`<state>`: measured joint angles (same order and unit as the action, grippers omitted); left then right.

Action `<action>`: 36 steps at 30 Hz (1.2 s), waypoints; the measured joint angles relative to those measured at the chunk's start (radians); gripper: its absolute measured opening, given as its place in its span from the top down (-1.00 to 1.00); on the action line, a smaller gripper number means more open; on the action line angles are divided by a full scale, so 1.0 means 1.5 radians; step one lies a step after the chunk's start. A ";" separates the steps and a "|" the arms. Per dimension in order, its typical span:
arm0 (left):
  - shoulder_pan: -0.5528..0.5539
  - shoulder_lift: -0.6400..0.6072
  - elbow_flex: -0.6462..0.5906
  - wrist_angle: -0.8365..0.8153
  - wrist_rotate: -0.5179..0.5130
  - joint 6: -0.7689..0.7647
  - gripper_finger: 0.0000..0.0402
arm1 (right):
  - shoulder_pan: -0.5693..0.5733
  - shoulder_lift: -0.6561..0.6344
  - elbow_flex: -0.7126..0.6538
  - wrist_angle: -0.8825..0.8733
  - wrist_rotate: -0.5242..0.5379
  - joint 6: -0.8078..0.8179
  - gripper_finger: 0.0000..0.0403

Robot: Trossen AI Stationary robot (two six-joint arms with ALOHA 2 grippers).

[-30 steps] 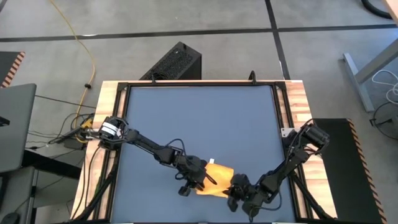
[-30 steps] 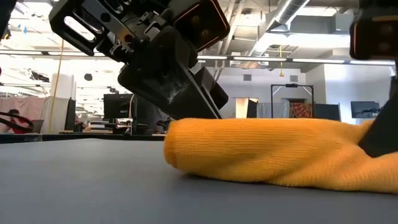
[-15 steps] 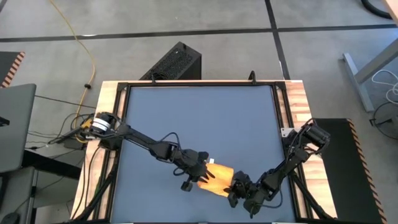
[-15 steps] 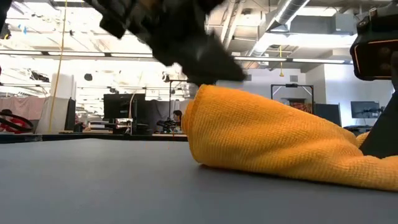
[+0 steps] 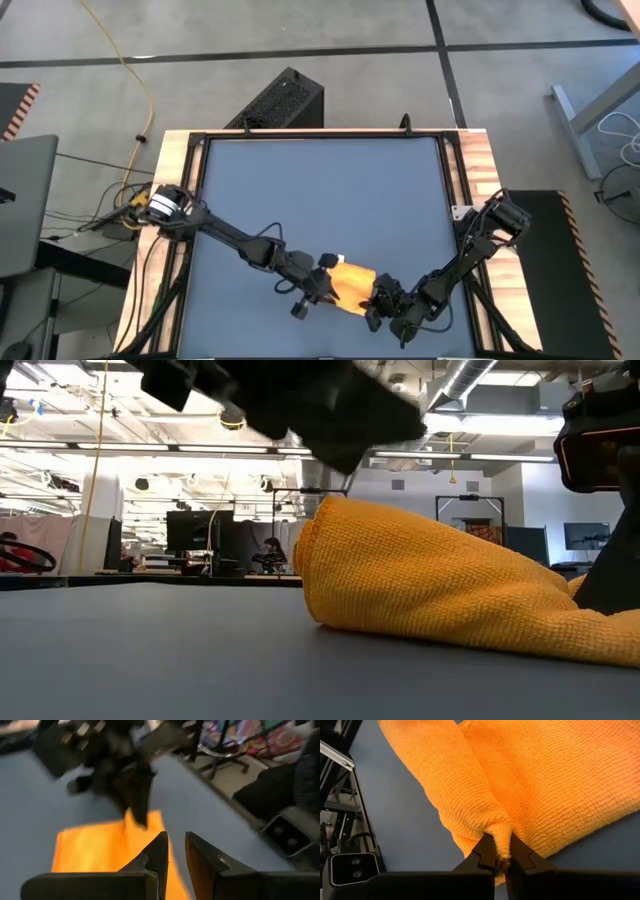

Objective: Roll towel into tight, uniform cylinder
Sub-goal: Roll the orange towel

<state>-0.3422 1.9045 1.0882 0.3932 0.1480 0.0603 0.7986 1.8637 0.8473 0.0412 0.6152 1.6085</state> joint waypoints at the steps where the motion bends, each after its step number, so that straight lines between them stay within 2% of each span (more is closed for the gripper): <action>1: -0.005 0.000 0.000 0.011 0.005 0.006 0.75 | 0.000 0.000 0.000 0.000 -0.002 0.000 0.84; 4: -0.021 0.001 0.000 0.025 0.007 0.021 0.82 | -0.001 0.000 0.000 -0.001 -0.005 0.003 0.84; 9: -0.035 0.022 0.003 0.027 -0.037 0.021 0.98 | -0.003 0.001 0.000 -0.002 -0.007 0.007 0.83; 11: -0.032 0.030 0.003 0.013 -0.057 0.016 0.99 | -0.004 0.001 -0.001 0.000 -0.008 0.009 0.83; 24: 0.002 0.069 0.004 -0.028 -0.075 -0.012 1.00 | -0.009 0.000 -0.001 -0.002 -0.017 0.009 0.83; 33: 0.006 0.105 0.004 -0.049 -0.079 -0.037 1.00 | -0.013 0.000 -0.002 0.017 -0.026 -0.033 0.74; 36: 0.006 0.105 0.004 -0.051 -0.080 -0.038 1.00 | -0.014 0.000 -0.002 0.037 -0.029 -0.016 0.69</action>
<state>-0.3332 2.0621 1.0943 0.3161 0.0287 0.0036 0.7776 1.8636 0.8440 0.0967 0.5711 1.5851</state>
